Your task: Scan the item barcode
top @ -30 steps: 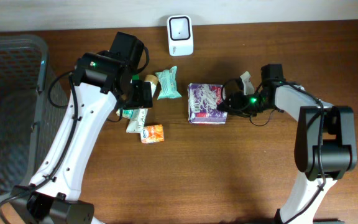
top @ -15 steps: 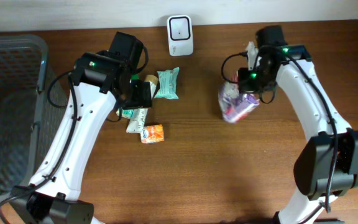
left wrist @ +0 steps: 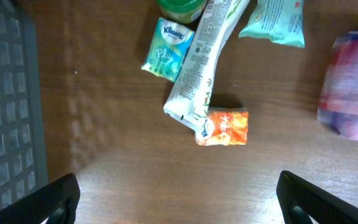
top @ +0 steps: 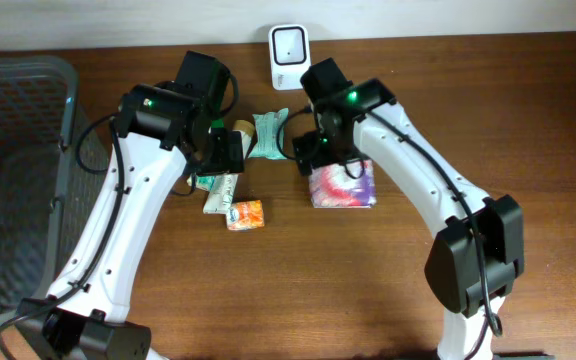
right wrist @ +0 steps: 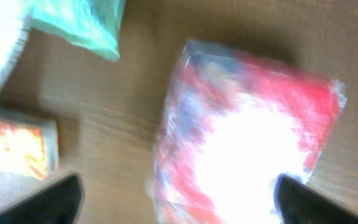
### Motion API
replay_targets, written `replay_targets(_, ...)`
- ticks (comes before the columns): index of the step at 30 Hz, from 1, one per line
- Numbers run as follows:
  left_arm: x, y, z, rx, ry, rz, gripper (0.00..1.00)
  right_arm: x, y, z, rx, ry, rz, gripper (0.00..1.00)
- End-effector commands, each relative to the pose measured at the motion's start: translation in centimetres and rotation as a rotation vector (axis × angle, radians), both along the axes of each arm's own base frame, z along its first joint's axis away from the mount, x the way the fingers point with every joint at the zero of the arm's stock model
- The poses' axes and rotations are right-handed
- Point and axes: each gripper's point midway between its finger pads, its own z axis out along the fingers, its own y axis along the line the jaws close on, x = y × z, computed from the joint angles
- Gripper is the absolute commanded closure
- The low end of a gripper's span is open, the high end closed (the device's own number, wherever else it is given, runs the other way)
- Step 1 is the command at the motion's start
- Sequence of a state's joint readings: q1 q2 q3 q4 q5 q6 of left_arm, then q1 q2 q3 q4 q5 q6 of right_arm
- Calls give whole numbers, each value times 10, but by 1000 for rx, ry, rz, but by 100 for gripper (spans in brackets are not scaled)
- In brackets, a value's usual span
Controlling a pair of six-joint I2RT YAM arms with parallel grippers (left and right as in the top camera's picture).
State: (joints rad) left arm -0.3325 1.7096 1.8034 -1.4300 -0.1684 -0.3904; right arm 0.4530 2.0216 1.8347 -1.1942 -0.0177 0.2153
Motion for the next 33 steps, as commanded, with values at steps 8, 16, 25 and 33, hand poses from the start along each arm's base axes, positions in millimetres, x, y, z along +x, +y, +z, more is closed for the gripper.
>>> replay_targets(8, 0, 2, 2, -5, -7, 19, 1, 6, -87, -12, 247, 139, -5, 1)
replay_targets(16, 0, 2, 2, -5, -7, 19, 1, -15, -53, -88, 569, 141, 16, 2)
replay_targets(25, 0, 2, 2, -5, -7, 19, 1, 35, -28, -40, 761, 11, -43, 96)
replay_targets(33, 0, 2, 2, -5, -7, 19, 1, 181, -12, 93, 847, -645, -236, 96)
